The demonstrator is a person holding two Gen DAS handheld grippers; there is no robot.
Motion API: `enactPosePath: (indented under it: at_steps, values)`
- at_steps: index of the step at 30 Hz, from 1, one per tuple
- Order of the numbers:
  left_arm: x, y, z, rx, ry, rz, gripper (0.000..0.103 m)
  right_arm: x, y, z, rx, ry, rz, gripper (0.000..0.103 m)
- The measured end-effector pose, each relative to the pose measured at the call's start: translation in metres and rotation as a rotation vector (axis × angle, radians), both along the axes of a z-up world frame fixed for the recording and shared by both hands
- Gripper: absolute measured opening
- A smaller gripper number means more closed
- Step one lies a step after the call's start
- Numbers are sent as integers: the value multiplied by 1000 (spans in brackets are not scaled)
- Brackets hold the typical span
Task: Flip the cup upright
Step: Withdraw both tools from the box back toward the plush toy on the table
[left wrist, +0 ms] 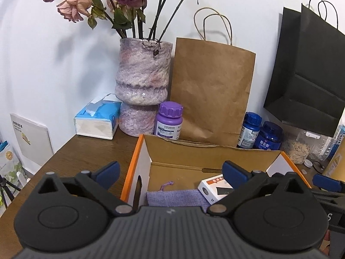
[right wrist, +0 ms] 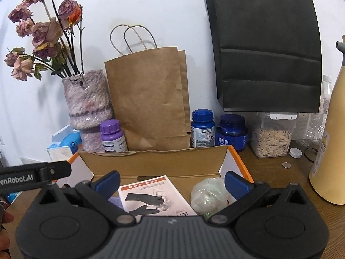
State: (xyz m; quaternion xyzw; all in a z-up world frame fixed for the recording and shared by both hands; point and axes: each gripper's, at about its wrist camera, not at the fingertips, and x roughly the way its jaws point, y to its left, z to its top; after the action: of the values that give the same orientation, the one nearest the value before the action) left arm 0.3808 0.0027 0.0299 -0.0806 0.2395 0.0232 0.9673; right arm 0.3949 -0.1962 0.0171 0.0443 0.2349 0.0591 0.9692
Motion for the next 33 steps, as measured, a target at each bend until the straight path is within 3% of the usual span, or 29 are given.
enactPosePath:
  at_steps: [13,33]
  values:
    - [-31,5,25,-2,-57,-33,103,-19,0,15,-25,-24,15,103]
    - [-117,16,55,1,-139,-77,103,-100,-14,55,8,-138,18,103]
